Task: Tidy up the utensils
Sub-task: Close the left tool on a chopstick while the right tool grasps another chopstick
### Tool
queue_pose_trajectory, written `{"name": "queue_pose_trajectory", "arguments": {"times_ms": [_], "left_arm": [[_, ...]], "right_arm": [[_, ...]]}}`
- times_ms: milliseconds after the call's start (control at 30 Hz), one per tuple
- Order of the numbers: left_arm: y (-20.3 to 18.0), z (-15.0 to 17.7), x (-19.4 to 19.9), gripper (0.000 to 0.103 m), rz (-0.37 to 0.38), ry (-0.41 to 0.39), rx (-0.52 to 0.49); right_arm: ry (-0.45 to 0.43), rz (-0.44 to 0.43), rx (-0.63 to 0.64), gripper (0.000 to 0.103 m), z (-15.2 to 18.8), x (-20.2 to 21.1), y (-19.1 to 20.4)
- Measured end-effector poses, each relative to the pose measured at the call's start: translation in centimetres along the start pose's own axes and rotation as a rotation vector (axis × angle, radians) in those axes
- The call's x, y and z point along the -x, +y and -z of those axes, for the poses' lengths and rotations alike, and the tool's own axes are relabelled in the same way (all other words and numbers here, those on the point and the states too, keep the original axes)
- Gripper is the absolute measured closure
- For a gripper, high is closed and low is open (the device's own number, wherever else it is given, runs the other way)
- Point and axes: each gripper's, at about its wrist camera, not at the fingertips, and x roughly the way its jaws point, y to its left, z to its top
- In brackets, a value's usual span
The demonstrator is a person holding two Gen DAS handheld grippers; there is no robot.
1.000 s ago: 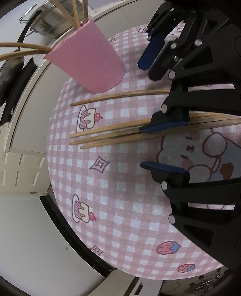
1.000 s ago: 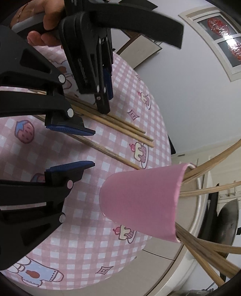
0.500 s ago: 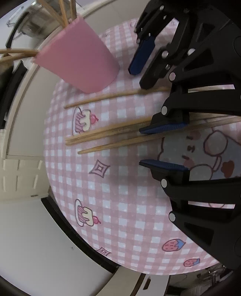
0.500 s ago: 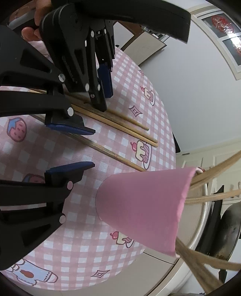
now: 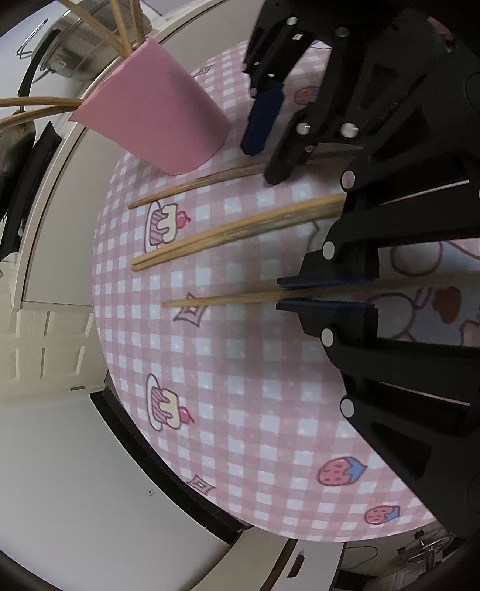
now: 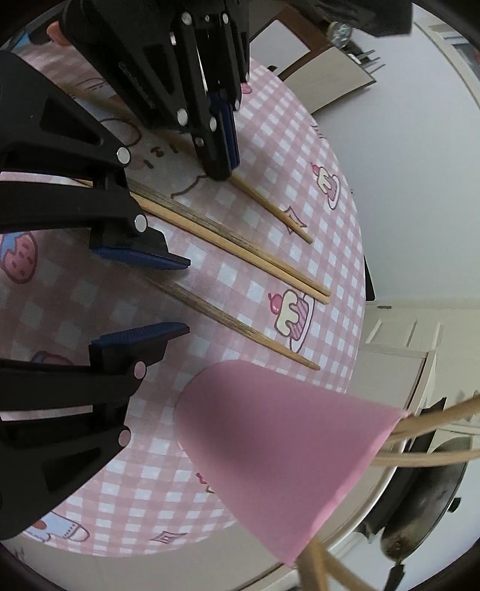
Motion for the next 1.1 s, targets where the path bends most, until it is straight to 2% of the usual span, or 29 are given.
{"name": "queue_pose_trajectory", "arguments": {"times_ms": [67, 200, 333, 600, 767, 833, 900, 1100], "left_arm": [[0.4, 0.6, 0.3, 0.097, 0.005, 0.002, 0.007], [0.5, 2.3, 1.7, 0.097, 0.005, 0.001, 0.007], [0.7, 4.5, 2.8, 0.097, 0.022, 0.007, 0.009], [0.6, 7.9, 4.9, 0.097, 0.034, 0.024, 0.002], [0.9, 7.3, 4.8, 0.097, 0.056, 0.03, 0.066], [1.0, 6.6, 4.6, 0.096, 0.059, 0.031, 0.072], [0.8, 5.5, 4.0, 0.096, 0.053, 0.036, 0.067], [0.6, 2.6, 2.0, 0.096, 0.044, 0.048, 0.059]], "right_arm": [[0.013, -0.018, 0.014, 0.09, 0.1, 0.1, 0.1], [0.027, -0.045, 0.022, 0.096, 0.8, 0.7, 0.4], [0.049, -0.088, 0.039, 0.097, 2.6, 2.2, 0.3], [0.125, -0.109, 0.097, 0.097, 7.0, 5.2, -0.2], [0.134, -0.091, 0.104, 0.096, 7.0, 5.3, 0.0], [0.117, -0.088, 0.095, 0.091, 6.3, 4.8, 0.1], [0.101, -0.085, 0.095, 0.078, 5.4, 4.3, 0.4], [0.082, -0.068, 0.1, 0.078, 2.4, 2.4, 0.8]]}}
